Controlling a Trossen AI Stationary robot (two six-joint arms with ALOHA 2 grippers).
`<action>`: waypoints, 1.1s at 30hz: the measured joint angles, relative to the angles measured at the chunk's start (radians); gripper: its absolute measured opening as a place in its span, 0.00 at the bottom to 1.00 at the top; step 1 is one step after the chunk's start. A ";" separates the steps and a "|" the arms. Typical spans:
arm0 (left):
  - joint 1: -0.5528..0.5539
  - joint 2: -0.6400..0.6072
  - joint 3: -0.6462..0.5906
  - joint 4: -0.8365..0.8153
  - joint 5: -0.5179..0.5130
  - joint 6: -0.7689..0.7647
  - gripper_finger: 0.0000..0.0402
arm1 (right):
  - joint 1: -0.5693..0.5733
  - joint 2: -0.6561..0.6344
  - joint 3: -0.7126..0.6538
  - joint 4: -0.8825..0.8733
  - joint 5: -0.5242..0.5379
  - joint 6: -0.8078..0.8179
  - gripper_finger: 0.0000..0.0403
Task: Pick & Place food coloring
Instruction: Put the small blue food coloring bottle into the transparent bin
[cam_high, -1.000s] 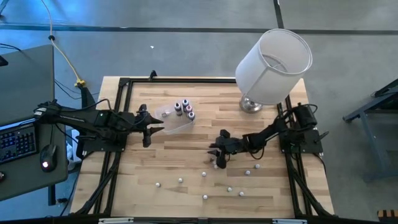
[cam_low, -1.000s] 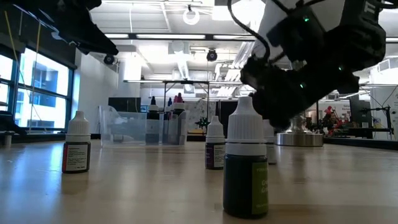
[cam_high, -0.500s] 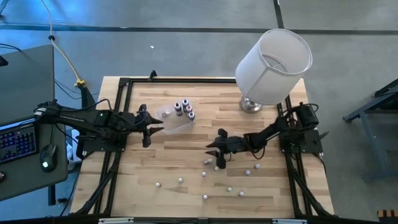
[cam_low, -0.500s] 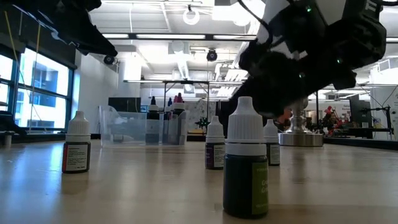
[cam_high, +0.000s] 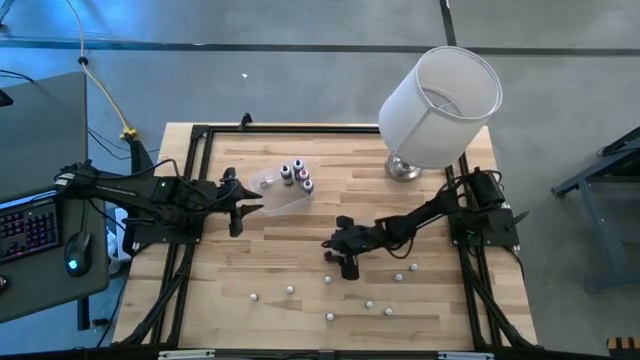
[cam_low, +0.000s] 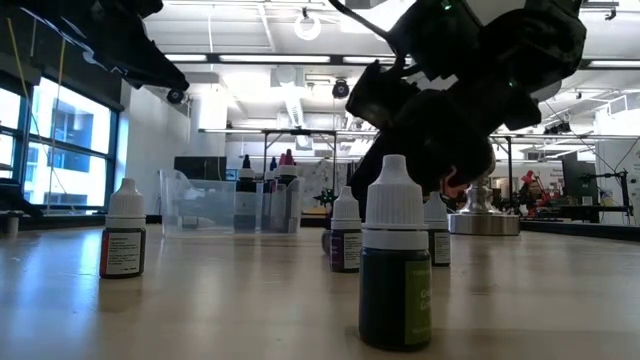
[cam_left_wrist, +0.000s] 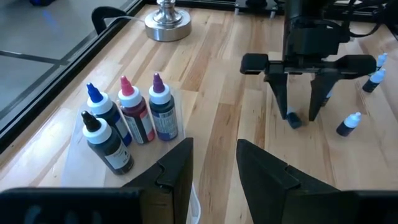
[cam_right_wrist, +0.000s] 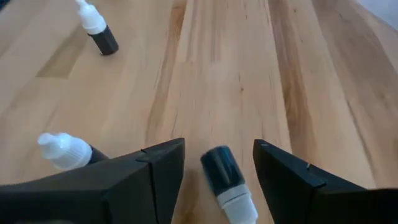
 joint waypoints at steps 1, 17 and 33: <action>0.000 0.000 0.000 0.000 0.000 0.000 0.30 | 0.000 0.000 0.000 -0.003 0.008 -0.009 0.45; 0.000 0.000 0.000 0.000 0.019 -0.001 0.30 | -0.043 -0.001 0.000 -0.131 0.055 -0.003 0.33; 0.000 0.000 0.000 0.000 0.032 0.000 0.30 | -0.070 -0.005 0.015 -0.045 0.066 0.062 0.17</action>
